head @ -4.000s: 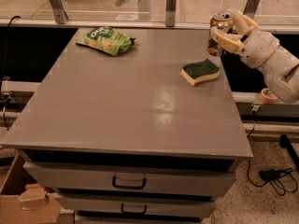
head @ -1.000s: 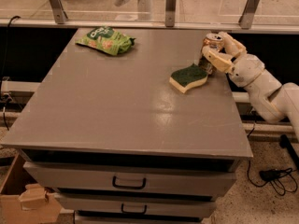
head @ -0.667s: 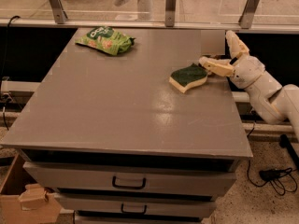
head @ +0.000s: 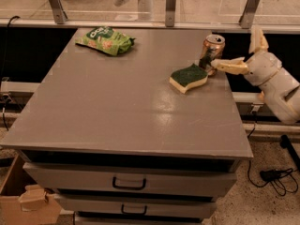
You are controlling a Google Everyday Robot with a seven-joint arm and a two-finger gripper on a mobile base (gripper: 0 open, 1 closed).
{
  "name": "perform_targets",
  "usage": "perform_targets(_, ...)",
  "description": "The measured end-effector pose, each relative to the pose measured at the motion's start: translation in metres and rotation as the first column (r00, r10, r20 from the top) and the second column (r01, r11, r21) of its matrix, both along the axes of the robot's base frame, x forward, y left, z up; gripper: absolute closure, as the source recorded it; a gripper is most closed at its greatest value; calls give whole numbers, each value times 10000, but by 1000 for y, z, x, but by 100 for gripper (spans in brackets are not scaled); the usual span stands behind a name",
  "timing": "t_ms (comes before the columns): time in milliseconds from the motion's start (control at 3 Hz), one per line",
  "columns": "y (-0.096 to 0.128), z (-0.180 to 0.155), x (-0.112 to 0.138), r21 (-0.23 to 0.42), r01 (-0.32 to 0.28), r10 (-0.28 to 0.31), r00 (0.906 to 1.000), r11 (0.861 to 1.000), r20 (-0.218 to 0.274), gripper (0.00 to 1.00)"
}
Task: Move orange can near sponge
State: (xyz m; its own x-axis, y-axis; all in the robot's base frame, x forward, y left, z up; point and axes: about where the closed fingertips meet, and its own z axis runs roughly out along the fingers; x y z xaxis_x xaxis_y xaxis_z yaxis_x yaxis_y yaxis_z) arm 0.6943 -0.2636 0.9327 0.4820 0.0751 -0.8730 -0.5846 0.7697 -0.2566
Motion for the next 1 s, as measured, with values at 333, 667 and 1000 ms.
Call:
perform_targets(333,-68,61,-15,-866,1449,-1351,9847,9856,1103,0)
perform_targets(667,-149,174,-55,-1591,3595,-2927,8962,9195,3335,0)
perform_targets(1000,-159,181,-58,-1377,3727,-3095,8879,9177,3404,0)
